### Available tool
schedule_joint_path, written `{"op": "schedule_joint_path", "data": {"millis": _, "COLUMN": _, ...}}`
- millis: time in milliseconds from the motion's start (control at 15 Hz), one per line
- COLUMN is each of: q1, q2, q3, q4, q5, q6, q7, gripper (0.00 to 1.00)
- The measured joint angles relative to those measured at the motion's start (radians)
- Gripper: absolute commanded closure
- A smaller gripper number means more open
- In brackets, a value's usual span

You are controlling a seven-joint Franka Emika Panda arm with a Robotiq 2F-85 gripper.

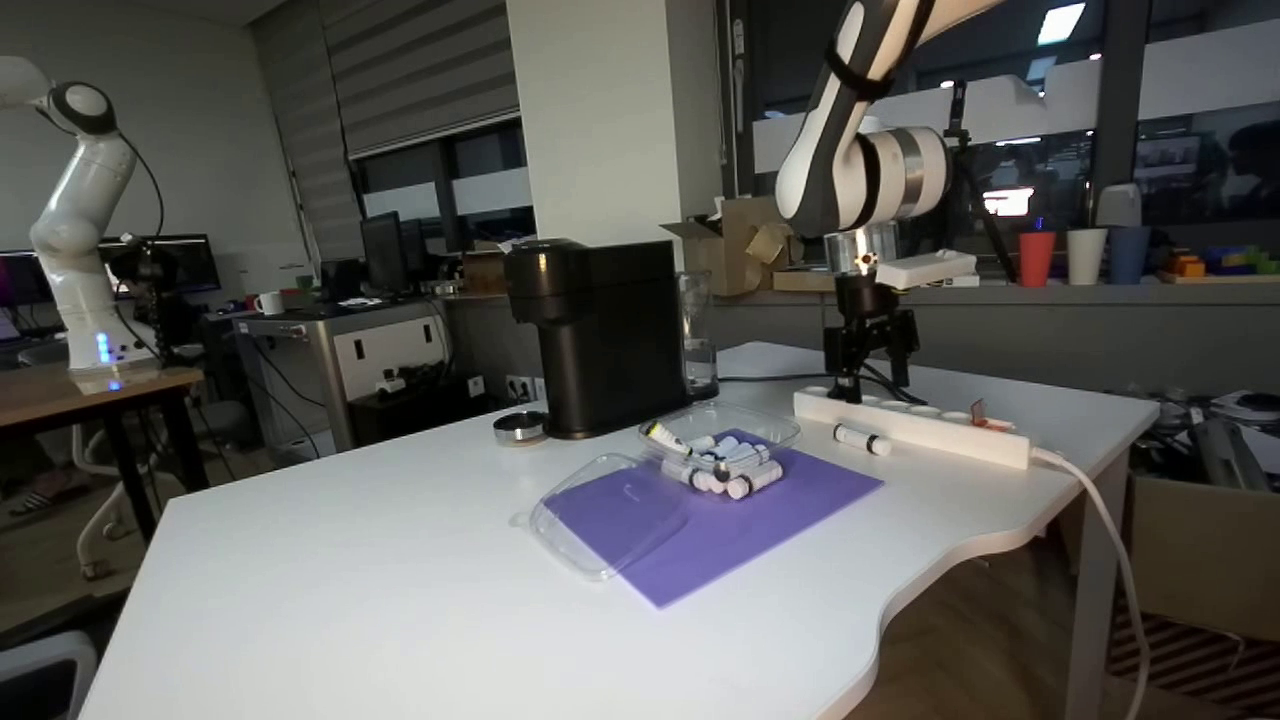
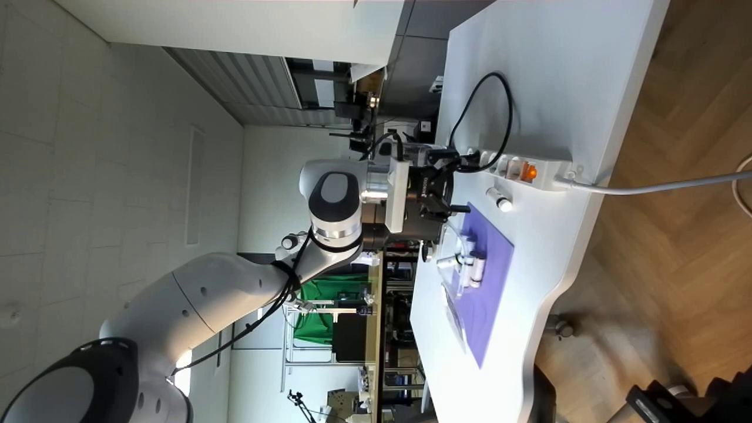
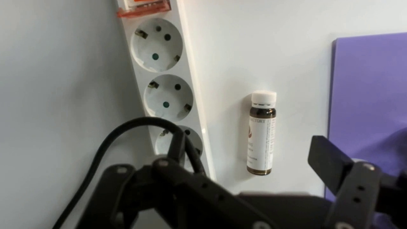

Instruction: Pick up the bottle from the table and put it inside the clear bowl, turn off the white extension cable, take out one bottle from the clear bowl and place it on the left side of the table

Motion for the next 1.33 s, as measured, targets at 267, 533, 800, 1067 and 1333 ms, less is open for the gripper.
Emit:
{"op": "schedule_joint_path", "data": {"millis": 267, "q1": 0.002, "q2": 0.042, "q3": 0.011, "q4": 0.064, "q5": 0.008, "q6": -0.072, "q7": 0.009, "gripper": 0.00}}
{"op": "schedule_joint_path", "data": {"millis": 533, "q1": 0.013, "q2": 0.046, "q3": 0.009, "q4": 0.087, "q5": 0.004, "q6": -0.091, "q7": 0.034, "gripper": 0.00}}
{"op": "schedule_joint_path", "data": {"millis": 800, "q1": 0.054, "q2": 0.040, "q3": -0.020, "q4": 0.096, "q5": -0.048, "q6": -0.082, "q7": 0.084, "gripper": 0.00}}
{"op": "schedule_joint_path", "data": {"millis": 1067, "q1": 0.118, "q2": 0.028, "q3": -0.067, "q4": 0.096, "q5": -0.142, "q6": -0.101, "q7": 0.160, "gripper": 0.00}}
{"op": "schedule_joint_path", "data": {"millis": 1333, "q1": 0.201, "q2": 0.005, "q3": -0.123, "q4": 0.096, "q5": -0.257, "q6": -0.224, "q7": 0.244, "gripper": 0.00}}
